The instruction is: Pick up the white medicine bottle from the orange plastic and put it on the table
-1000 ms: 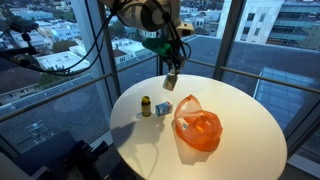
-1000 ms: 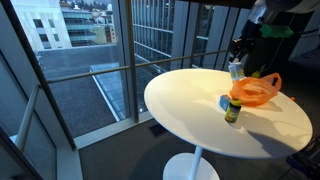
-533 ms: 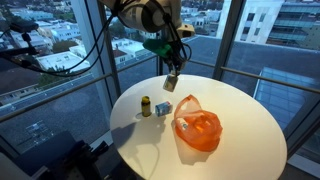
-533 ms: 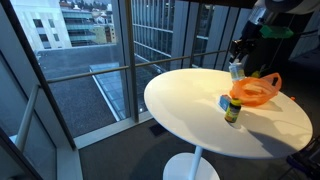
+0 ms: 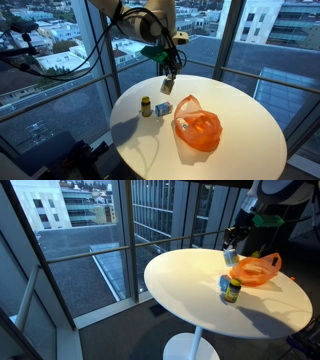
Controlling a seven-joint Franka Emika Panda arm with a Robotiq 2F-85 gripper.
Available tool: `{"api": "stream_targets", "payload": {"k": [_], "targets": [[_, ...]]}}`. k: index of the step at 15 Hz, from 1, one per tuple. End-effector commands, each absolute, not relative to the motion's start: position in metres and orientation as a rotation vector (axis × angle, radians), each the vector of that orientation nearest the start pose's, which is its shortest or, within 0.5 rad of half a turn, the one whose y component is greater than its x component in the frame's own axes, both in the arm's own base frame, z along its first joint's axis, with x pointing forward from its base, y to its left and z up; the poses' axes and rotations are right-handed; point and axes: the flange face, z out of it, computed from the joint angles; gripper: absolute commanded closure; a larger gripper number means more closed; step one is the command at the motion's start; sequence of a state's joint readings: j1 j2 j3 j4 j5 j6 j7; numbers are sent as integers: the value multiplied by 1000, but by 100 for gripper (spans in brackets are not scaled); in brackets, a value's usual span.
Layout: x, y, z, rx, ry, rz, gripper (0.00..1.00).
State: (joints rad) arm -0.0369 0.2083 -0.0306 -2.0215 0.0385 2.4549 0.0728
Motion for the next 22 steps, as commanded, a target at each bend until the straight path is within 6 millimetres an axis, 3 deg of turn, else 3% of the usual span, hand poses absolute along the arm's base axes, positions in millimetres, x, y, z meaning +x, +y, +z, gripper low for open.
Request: {"api": "stream_targets", "payload": {"k": [1, 11, 22], "targets": [[611, -24, 358, -3070, 202, -398, 80], [629, 17, 311, -3034, 123, -563, 80], [637, 19, 267, -3012, 134, -641, 80]]}}
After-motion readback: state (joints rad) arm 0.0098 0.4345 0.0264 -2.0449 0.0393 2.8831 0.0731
